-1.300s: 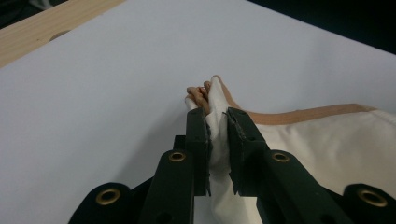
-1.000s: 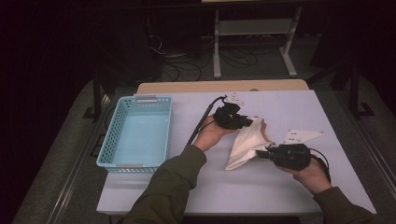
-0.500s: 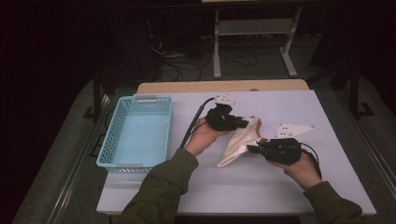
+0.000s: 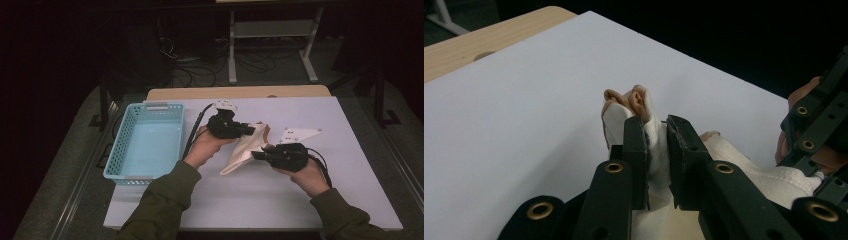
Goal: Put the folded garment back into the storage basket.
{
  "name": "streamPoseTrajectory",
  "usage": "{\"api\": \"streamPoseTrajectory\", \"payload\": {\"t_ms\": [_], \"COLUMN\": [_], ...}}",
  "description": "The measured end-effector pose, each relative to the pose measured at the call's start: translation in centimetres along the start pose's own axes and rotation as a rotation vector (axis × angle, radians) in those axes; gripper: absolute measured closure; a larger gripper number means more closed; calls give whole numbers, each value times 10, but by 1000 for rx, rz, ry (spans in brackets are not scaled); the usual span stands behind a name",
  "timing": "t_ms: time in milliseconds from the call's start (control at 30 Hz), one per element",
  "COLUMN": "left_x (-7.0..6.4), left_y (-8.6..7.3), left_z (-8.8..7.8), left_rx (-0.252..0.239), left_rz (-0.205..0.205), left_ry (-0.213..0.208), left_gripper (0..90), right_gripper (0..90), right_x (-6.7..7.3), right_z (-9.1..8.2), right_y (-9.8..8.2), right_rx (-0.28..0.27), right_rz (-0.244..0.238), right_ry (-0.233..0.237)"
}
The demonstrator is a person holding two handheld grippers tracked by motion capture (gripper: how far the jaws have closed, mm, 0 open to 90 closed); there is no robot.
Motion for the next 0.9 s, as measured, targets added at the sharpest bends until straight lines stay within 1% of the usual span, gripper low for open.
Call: {"api": "streamPoseTrajectory", "payload": {"t_ms": [33,67,133,167,200,267,300,333,367,400,467,533,567,600,633,700,733,767,800,833,900], "left_x": [2,3,6,10,10,16,21,23,23,27,30,32,35,35,36,40,40,43,43,48,52], "left_y": [0,-1,-1,0,0,0,2,2,2,3,5,5,6,6,7,8,8,9,9,10,11], "left_z": [-2,-5,-11,-19,-19,-28,-35,-39,-39,-46,-52,-55,-61,-61,-63,-70,-70,-77,-77,-84,-90], "left_rx": [-3,-7,-11,-18,-18,-21,-30,-37,-37,-41,-53,-53,-62,-62,-66,-78,-78,-84,-84,-89,-96], "left_rz": [-5,-13,-19,-25,-25,-18,-28,-32,-32,-34,-46,-46,-51,-51,-51,-56,-56,-62,-62,-65,-68], "left_ry": [2,7,22,34,34,43,49,52,52,62,66,73,79,79,82,94,94,100,100,107,118], "left_gripper": [785,785,785,785,785,785,785,785,785,785,785,785,785,785,785,785,785,785,785,785,785], "right_gripper": [833,833,834,834,833,833,833,834,834,834,834,833,834,834,833,834,834,833,833,834,834], "right_x": [0,0,2,3,4,5,6,6,6,7,7,8,8,8,9,10,10,11,11,11,12], "right_z": [4,4,10,15,16,18,22,23,25,27,30,32,35,35,39,44,46,49,49,54,59], "right_y": [4,4,8,12,13,16,20,23,26,29,36,39,46,46,54,61,64,68,68,74,80], "right_rx": [-7,-7,-9,-11,-13,-14,-17,-19,-17,-17,-13,-8,-2,-2,-2,-2,1,2,2,2,9], "right_rz": [2,2,-3,-6,-6,-10,-11,-17,-19,-21,-29,-34,-41,-41,-53,-60,-66,-73,-73,-76,-82], "right_ry": [5,5,10,16,16,20,28,31,34,35,40,44,46,46,51,54,56,61,61,69,76]}}
Point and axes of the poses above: each handheld gripper's, and its own axes: z roughly forward along the jaws, y roughly out of its top, x roughly to its left, the point moved 3 cm from there along z, roughly forward along the jaws, and after that the axes turned 15 degrees about y, right-handed, at the moved point
